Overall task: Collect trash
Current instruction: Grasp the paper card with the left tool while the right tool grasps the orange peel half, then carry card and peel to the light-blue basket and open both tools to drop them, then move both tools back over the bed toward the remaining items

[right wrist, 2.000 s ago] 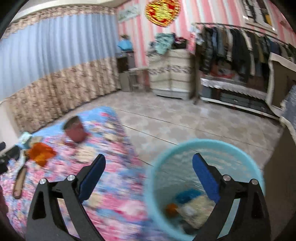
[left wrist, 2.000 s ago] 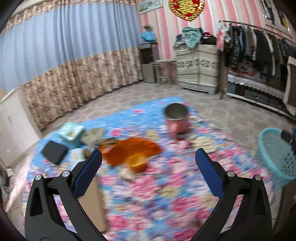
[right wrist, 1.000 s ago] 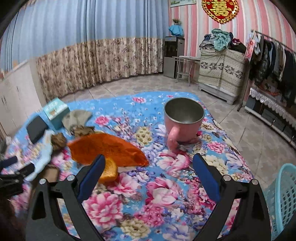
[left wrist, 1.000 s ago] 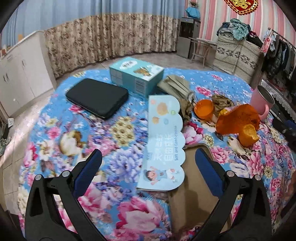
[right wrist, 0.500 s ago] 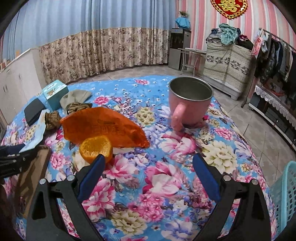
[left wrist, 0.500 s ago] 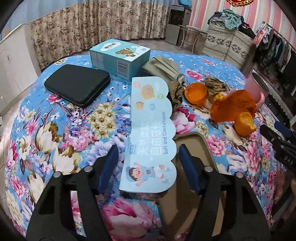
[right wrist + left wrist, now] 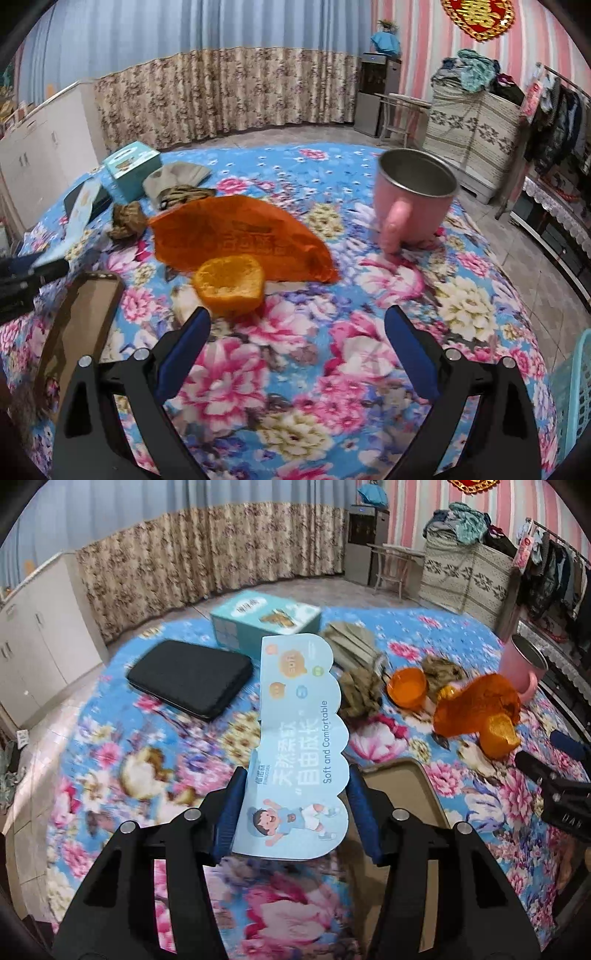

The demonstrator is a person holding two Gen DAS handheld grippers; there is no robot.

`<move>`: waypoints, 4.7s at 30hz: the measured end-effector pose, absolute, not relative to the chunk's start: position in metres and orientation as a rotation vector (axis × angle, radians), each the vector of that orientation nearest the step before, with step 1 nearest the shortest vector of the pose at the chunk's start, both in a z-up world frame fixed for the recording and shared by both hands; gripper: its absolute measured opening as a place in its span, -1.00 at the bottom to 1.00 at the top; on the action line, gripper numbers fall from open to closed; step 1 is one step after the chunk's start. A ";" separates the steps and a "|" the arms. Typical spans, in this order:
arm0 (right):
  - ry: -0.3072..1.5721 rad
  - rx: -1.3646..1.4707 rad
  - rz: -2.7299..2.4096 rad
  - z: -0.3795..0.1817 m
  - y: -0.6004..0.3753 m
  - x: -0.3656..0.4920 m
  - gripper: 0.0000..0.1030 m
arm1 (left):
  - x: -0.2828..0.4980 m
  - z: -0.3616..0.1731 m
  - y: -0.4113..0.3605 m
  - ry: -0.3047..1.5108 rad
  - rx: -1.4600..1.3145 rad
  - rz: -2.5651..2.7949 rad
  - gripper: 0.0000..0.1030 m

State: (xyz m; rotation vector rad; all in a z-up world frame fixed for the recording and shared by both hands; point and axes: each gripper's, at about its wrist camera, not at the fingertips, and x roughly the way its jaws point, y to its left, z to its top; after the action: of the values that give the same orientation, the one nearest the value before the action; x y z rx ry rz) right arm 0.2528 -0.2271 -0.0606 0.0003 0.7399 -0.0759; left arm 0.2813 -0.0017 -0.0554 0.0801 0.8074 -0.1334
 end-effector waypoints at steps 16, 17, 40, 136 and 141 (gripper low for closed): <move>0.796 0.005 0.067 -0.068 -0.204 0.278 -0.26 | 0.289 -0.041 0.021 0.768 0.122 0.012 0.04; 0.789 0.008 0.071 -0.067 -0.204 0.276 -0.27 | 0.289 -0.039 0.020 0.762 0.122 0.017 0.04; 0.631 0.094 -0.336 0.027 -0.440 0.072 -0.28 | 0.201 0.033 -0.188 0.615 0.186 -0.345 0.04; 0.613 0.054 -0.256 0.005 -0.344 0.193 0.87 | 0.246 0.003 -0.055 0.625 0.154 -0.120 0.90; 0.654 0.038 -0.196 -0.011 -0.313 0.232 0.87 | 0.270 -0.011 -0.021 0.698 0.097 -0.126 0.89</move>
State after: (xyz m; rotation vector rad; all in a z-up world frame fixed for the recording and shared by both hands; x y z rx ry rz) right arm 0.2318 -0.3134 -0.0110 0.0379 0.6536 -0.1961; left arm 0.2696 -0.0211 -0.0113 0.0973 0.6981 -0.1256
